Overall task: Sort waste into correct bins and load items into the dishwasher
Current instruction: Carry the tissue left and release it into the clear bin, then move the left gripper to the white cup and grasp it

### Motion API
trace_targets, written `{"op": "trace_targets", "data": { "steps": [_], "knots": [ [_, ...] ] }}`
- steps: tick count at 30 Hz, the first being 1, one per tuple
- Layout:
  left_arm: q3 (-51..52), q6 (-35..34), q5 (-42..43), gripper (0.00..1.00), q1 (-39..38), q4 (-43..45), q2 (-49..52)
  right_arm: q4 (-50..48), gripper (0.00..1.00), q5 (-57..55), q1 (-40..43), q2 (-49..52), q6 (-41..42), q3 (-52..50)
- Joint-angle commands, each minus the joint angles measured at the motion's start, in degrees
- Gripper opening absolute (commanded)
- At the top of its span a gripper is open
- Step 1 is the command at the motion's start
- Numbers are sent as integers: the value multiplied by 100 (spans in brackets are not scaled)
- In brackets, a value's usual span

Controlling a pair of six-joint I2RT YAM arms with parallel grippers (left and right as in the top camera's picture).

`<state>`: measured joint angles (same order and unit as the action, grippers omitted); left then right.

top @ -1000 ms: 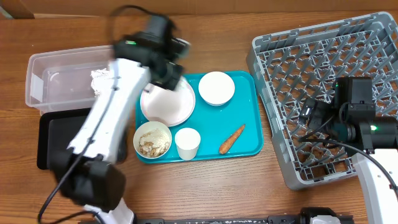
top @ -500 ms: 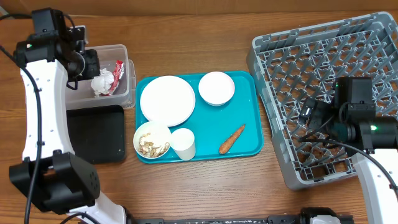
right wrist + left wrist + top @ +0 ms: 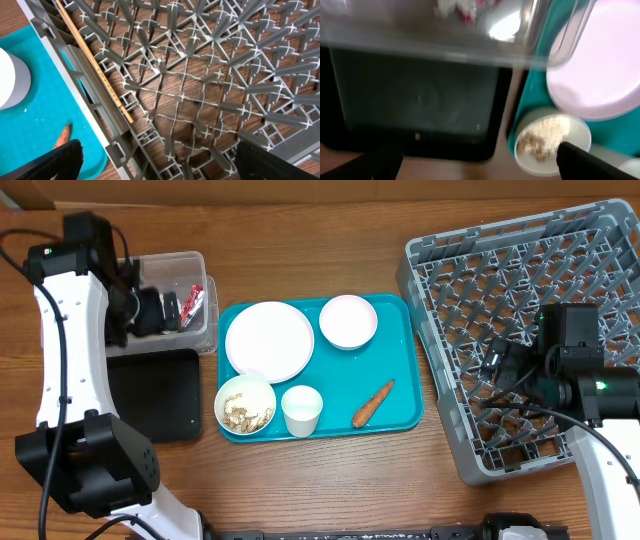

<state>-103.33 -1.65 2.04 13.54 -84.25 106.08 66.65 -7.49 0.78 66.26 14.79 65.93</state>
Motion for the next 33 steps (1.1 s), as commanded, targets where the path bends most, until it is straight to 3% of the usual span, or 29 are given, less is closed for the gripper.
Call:
{"op": "trace_targets", "data": {
  "steps": [1, 5, 9, 14, 16, 19, 25, 33],
  "knots": [
    [-87, -310, -22, 100, -11, -407, -140, -20, 100, 4, 44, -63, 26, 144],
    [136, -328, 46, 100, -142, -682, -619, 0, 100, 4, 44, -63, 26, 144],
    [1272, -334, 96, 100, -348, -422, -1698, -2, 100, 4, 44, -63, 26, 144],
    [3169, -527, 203, 100, -450, 883, -3622, -7, 100, 4, 44, -63, 26, 144],
    [3934, -474, 918, 100, -457, 1880, -4614, -20, 100, 4, 44, -63, 26, 144],
    [4328, -474, 1668, 100, -461, 2776, -5136, -28, 100, 4, 44, -63, 26, 144],
    [4356, -481, 2393, 100, -1008, 3628, -4813, 17, 100, 7, 44, -63, 26, 144],
    [4074, -483, 1202, 100, -3082, 3862, -3416, 15, 100, 4, 44, -63, 26, 144]
  ]
}}
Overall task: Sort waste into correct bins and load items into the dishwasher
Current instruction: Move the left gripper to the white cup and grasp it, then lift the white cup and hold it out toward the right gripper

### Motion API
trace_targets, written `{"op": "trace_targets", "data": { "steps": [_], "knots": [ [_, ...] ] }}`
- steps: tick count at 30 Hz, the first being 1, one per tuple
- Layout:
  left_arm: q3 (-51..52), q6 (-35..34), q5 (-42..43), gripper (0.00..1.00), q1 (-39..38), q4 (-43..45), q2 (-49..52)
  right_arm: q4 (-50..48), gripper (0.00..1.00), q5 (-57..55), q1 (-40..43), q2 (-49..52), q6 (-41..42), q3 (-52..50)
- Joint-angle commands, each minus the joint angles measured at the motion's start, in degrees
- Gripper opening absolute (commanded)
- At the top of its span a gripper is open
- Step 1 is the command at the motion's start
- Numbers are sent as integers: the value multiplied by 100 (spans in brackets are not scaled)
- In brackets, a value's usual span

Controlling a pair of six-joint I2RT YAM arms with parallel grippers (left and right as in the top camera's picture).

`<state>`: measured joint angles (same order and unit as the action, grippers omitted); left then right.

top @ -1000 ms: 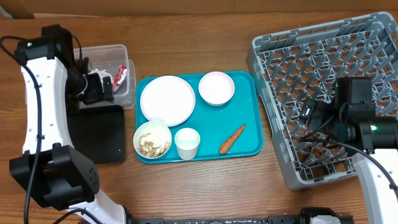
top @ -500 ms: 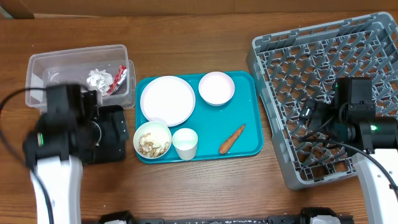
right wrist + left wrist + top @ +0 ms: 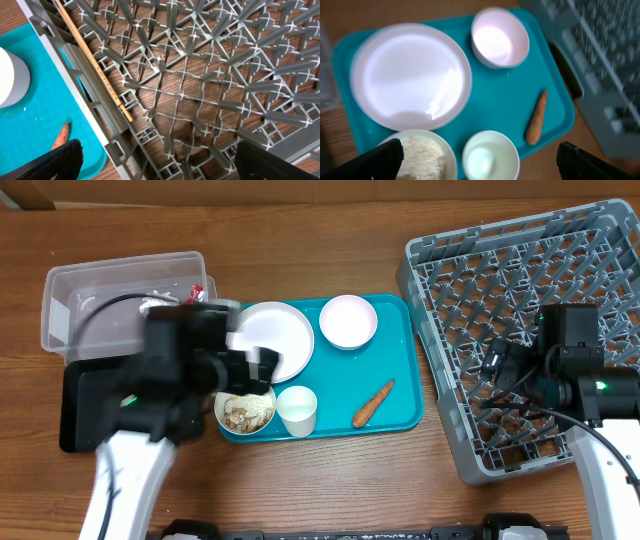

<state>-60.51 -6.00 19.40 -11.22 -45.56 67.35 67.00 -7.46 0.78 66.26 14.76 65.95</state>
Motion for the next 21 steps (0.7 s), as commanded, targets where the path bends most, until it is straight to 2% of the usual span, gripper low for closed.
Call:
{"op": "trace_targets", "data": {
  "steps": [1, 6, 11, 18, 20, 21],
  "knots": [
    [-251, -98, -632, 100, -761, -4, 627, -17, 100, 2, 44, -63, 28, 142],
    [-299, -737, -737, 100, -960, -105, 1373, 0, 100, 2, 44, -63, 28, 142],
    [-299, -739, -739, 100, -960, -284, 1690, -2, 100, 2, 44, -63, 28, 142],
    [-297, -778, -756, 100, -960, -977, 2197, 0, 100, 4, 44, -63, 28, 142],
    [-297, -778, -732, 95, -960, -1047, 2356, 0, 100, 4, 44, -63, 28, 142],
    [-297, -778, -699, 88, -960, -1056, 2435, 2, 100, 2, 44, -63, 28, 142]
  ]
}}
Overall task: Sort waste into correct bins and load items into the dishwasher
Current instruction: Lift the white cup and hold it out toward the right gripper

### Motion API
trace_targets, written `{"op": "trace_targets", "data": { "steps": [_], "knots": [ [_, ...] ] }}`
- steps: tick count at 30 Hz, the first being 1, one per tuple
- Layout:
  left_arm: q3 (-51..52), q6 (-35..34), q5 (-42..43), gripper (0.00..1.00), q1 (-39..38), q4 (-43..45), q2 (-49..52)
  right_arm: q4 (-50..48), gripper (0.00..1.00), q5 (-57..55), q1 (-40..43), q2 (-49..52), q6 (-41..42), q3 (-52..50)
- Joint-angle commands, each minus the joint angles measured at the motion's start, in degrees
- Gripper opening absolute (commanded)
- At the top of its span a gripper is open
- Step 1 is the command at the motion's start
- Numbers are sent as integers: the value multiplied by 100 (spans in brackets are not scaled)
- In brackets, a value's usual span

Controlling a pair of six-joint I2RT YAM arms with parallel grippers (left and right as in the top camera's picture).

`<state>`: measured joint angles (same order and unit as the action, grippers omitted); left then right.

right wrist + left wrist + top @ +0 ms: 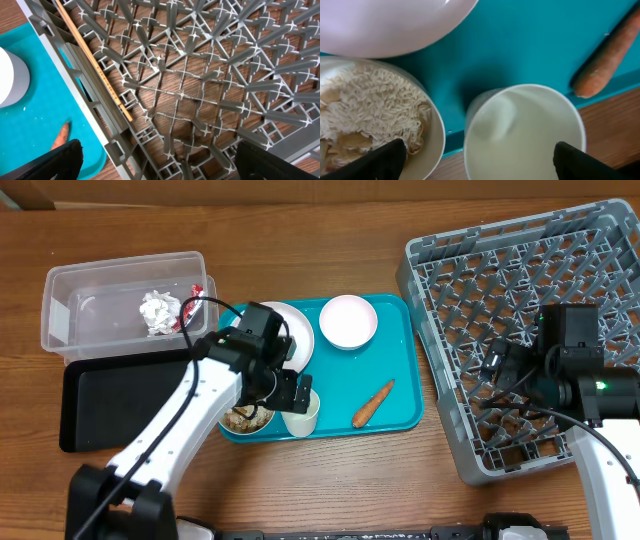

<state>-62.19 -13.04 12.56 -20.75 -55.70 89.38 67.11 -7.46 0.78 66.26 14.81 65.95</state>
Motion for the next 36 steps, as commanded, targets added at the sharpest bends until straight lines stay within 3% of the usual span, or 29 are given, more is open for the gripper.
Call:
{"op": "trace_targets", "data": {
  "steps": [1, 7, 10, 16, 21, 24, 26, 31, 36],
  "knots": [
    [-129, -74, 13, 76, -7, -42, 302, -11, 100, 2, 44, -63, 24, 142],
    [-129, -72, 208, 18, -7, -17, 549, -11, 100, 4, 44, -63, 24, 142],
    [-131, -72, 208, 5, -7, 20, 544, -11, 100, 2, 44, -63, 24, 142],
    [-382, -52, 323, 4, 79, 68, 542, -24, 100, -2, 44, -63, 26, 142],
    [-1027, 328, 1937, 4, 348, 452, 542, -391, 100, 101, 162, -61, 219, 142],
    [-1185, 323, 3980, 4, 520, 1790, 544, -1261, 100, 2079, 247, -42, -750, 142],
    [-1185, 127, 4752, 4, 538, 2586, 566, -1596, 100, 3368, 247, 7, -1381, 142],
    [-1185, -470, 5713, 4, 535, 4022, 608, -1773, 100, 5775, 247, 208, -2802, 142],
    [-1185, -802, 5930, 4, 533, 4461, 608, -1746, 100, 6865, 247, 251, -3565, 142]
  ]
}}
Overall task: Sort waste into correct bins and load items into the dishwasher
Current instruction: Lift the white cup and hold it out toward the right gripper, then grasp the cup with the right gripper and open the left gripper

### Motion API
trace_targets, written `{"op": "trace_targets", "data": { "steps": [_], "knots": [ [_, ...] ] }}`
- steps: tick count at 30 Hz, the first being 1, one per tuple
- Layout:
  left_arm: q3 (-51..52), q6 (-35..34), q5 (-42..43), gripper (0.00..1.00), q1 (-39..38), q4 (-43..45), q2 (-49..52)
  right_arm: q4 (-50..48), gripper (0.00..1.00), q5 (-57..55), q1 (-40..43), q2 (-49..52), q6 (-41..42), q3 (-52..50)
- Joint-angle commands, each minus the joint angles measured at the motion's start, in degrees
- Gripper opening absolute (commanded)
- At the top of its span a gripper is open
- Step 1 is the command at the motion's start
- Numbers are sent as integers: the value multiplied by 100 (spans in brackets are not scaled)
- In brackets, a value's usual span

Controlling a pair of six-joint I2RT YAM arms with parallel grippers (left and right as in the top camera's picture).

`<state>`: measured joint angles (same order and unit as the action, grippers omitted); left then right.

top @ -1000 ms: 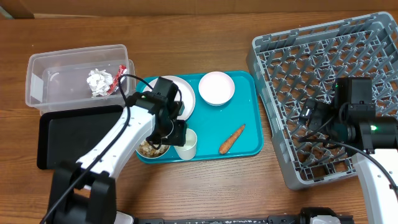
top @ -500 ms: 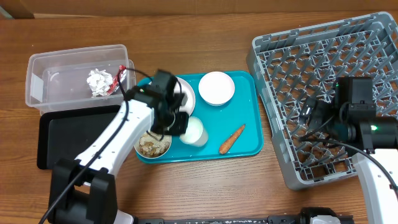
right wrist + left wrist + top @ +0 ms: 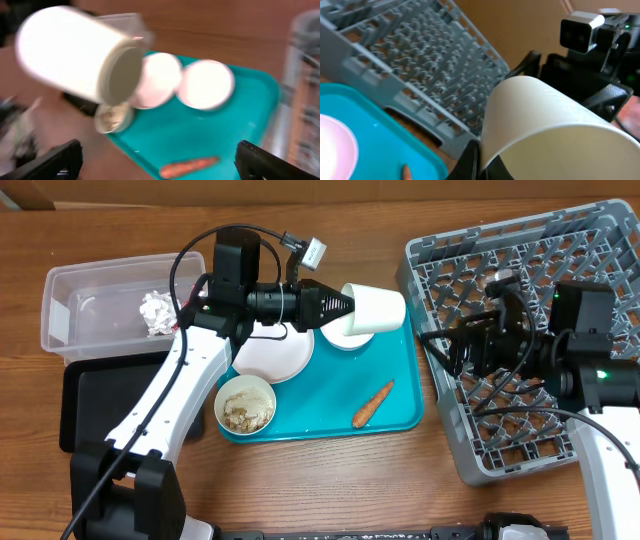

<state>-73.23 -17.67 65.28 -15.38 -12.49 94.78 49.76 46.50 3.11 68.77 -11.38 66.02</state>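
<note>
A white paper cup lies on its side in the air, its rim pinched by my left gripper, which is shut on it. It hangs over the pink bowl on the teal tray. The left wrist view shows the cup pointing at the grey dish rack. My right gripper stands open at the rack's left edge, facing the cup. Its fingers sit wide apart with nothing between them. On the tray lie a carrot, a noodle bowl and a white plate.
The dish rack fills the right side. A clear bin holding crumpled paper stands at the far left, with a black tray in front of it. My left arm reaches across the plate.
My left gripper was down at the cup standing on the tray; now it holds the cup raised and tipped sideways over the pink bowl. My right gripper has turned from the rack floor towards the tray.
My left gripper was at the clear bin. Then it was over the tray, then low at the upright cup beside the noodle bowl. Now the cup is lifted in it. My right gripper stayed open over the rack until it turned towards the cup.
</note>
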Motion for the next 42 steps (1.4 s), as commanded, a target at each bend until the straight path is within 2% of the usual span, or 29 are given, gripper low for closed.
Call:
{"op": "trace_targets", "data": {
  "steps": [1, 7, 25, 27, 42],
  "knots": [
    [-81, -391, 793, 4, -2, 238, 68, -20, 100, 1668, 13, 0, -1097, 136],
    [-81, -857, 1130, 4, -28, 619, 68, -98, 100, 2181, 11, 0, -1598, 136],
    [-81, -1775, 1117, 4, -793, 1759, 68, -603, 100, 2743, 0, 13, -1593, 136],
    [-81, -1810, 1104, 4, -817, 1764, 68, -651, 98, 3077, -4, 13, -1593, 133],
    [-81, -1840, 922, 4, -833, 1770, 68, -732, 73, 3121, -4, 13, -1591, 136]
  ]
}}
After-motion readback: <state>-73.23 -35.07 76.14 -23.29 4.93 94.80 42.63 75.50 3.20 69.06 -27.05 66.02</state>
